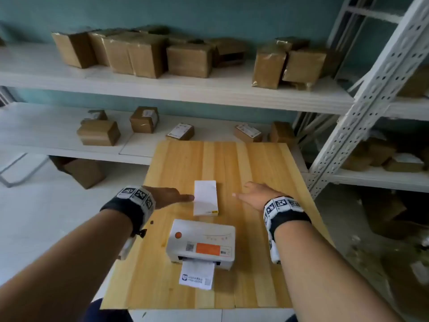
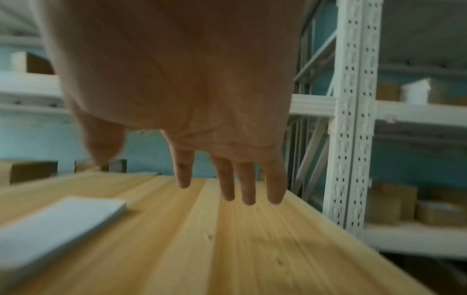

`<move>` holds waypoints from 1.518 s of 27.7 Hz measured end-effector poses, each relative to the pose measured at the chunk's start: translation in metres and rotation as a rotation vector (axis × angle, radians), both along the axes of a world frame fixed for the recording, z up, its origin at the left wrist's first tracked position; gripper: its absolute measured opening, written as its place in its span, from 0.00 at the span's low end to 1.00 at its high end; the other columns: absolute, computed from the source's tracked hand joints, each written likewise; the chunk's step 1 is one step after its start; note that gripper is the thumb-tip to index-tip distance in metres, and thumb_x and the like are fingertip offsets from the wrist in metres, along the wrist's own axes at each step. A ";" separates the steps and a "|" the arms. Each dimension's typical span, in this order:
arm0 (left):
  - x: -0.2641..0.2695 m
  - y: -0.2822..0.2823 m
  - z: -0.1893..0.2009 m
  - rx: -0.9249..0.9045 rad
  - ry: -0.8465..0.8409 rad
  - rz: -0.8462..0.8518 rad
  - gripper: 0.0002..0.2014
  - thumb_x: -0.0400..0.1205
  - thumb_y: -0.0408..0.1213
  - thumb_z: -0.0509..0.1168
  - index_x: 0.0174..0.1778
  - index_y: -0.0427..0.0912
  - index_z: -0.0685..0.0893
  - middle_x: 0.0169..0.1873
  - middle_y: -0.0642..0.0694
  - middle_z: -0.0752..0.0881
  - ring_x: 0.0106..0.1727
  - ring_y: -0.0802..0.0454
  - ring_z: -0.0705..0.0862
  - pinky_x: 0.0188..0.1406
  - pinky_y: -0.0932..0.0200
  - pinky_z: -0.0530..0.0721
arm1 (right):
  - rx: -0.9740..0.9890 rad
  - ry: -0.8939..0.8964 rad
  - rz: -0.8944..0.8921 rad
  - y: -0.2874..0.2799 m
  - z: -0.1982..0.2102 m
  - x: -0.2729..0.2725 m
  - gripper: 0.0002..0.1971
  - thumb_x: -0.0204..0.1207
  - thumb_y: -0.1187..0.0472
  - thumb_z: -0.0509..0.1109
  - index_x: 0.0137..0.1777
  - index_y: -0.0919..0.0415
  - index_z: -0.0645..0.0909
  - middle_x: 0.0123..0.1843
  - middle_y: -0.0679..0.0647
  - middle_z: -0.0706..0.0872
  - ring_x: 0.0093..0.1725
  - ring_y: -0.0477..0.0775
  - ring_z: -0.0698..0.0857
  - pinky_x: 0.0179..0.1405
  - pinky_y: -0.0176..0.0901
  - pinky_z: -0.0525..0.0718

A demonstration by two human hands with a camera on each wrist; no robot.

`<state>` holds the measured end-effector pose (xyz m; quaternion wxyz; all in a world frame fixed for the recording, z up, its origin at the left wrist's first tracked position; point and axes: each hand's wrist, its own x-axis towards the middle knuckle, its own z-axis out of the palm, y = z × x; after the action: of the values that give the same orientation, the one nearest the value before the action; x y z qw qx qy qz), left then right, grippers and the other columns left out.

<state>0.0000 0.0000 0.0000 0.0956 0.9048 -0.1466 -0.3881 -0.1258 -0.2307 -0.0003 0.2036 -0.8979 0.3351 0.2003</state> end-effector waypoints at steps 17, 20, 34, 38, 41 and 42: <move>-0.071 0.093 -0.067 -0.089 -0.049 0.172 0.24 0.88 0.52 0.60 0.76 0.45 0.78 0.78 0.45 0.77 0.79 0.44 0.74 0.78 0.43 0.72 | -0.154 0.057 0.029 0.045 -0.061 -0.053 0.32 0.85 0.41 0.49 0.80 0.61 0.71 0.82 0.61 0.72 0.78 0.62 0.73 0.75 0.51 0.68; -0.077 0.091 -0.078 0.041 -0.106 0.094 0.24 0.89 0.48 0.56 0.79 0.43 0.74 0.79 0.45 0.75 0.80 0.44 0.72 0.81 0.44 0.70 | -0.230 0.143 0.055 0.053 -0.063 -0.062 0.27 0.86 0.49 0.50 0.79 0.62 0.70 0.81 0.61 0.72 0.77 0.63 0.74 0.71 0.51 0.71; -0.056 0.083 -0.108 0.196 -0.330 0.022 0.29 0.91 0.47 0.43 0.86 0.34 0.58 0.84 0.37 0.67 0.84 0.39 0.67 0.84 0.43 0.61 | -0.192 0.228 0.054 0.054 -0.061 -0.078 0.28 0.86 0.48 0.51 0.80 0.63 0.68 0.80 0.62 0.73 0.75 0.63 0.75 0.70 0.50 0.73; -0.062 0.078 -0.108 0.206 -0.345 0.032 0.27 0.92 0.44 0.40 0.87 0.38 0.54 0.87 0.35 0.59 0.85 0.36 0.64 0.84 0.38 0.61 | -0.159 0.172 0.027 0.061 -0.054 -0.089 0.27 0.88 0.50 0.51 0.82 0.64 0.65 0.82 0.63 0.70 0.78 0.64 0.72 0.72 0.50 0.71; -0.071 0.076 -0.104 0.197 -0.394 -0.028 0.26 0.93 0.41 0.44 0.87 0.34 0.54 0.85 0.31 0.61 0.84 0.32 0.65 0.83 0.37 0.63 | -0.176 0.150 0.054 0.067 -0.056 -0.093 0.25 0.89 0.54 0.50 0.81 0.66 0.65 0.82 0.64 0.69 0.78 0.64 0.72 0.73 0.49 0.70; -0.073 0.077 -0.103 0.225 -0.401 -0.070 0.27 0.93 0.41 0.44 0.87 0.34 0.53 0.85 0.31 0.60 0.84 0.33 0.66 0.82 0.37 0.64 | -0.176 0.145 0.060 0.070 -0.057 -0.094 0.25 0.89 0.54 0.50 0.81 0.65 0.65 0.82 0.64 0.69 0.79 0.64 0.71 0.74 0.50 0.70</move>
<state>-0.0725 0.0774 -0.1033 -0.0503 0.9632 -0.1499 -0.2175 -0.2196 -0.1610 -0.0571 0.0930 -0.9051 0.3382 0.2403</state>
